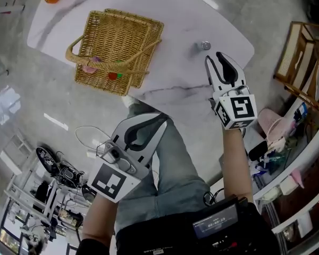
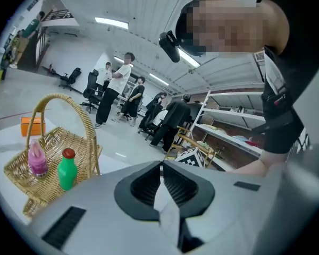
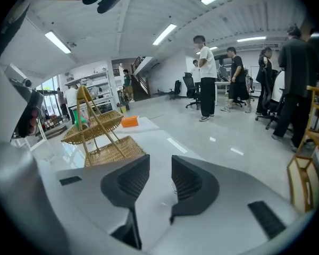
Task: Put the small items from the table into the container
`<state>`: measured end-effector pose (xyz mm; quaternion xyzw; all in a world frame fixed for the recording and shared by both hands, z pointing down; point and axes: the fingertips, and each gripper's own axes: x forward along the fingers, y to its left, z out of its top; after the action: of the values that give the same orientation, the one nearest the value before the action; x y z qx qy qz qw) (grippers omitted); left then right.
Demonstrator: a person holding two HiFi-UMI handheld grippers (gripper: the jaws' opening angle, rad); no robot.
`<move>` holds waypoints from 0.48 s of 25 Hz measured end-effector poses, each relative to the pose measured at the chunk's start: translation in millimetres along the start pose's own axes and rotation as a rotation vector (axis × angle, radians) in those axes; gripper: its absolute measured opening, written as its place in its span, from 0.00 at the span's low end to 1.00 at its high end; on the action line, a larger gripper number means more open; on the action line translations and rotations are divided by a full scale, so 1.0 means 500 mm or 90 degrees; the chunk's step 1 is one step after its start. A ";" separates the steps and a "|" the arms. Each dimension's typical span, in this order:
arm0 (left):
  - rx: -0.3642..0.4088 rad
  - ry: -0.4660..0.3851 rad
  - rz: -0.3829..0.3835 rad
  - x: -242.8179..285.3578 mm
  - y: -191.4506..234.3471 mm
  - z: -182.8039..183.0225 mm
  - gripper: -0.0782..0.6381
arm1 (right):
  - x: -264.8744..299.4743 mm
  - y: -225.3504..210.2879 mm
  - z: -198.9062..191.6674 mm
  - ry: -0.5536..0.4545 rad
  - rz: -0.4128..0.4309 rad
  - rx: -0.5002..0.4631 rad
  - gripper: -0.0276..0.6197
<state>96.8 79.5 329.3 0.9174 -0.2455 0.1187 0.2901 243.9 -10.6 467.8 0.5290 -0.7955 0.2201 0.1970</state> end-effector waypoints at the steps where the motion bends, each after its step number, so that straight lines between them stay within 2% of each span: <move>1: -0.002 0.001 0.001 -0.001 0.002 -0.004 0.12 | 0.011 -0.006 -0.012 0.008 -0.003 0.000 0.22; 8: -0.017 0.004 0.019 -0.013 0.025 -0.029 0.12 | 0.072 -0.048 -0.097 0.061 -0.028 0.006 0.31; 12: -0.019 0.002 0.028 -0.024 0.040 -0.035 0.12 | 0.101 -0.062 -0.129 0.084 -0.039 0.002 0.33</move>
<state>74.9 80.5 348.5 0.9070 -0.2668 0.1229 0.3017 259.7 -23.5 553.2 0.5380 -0.7638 0.2496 0.2547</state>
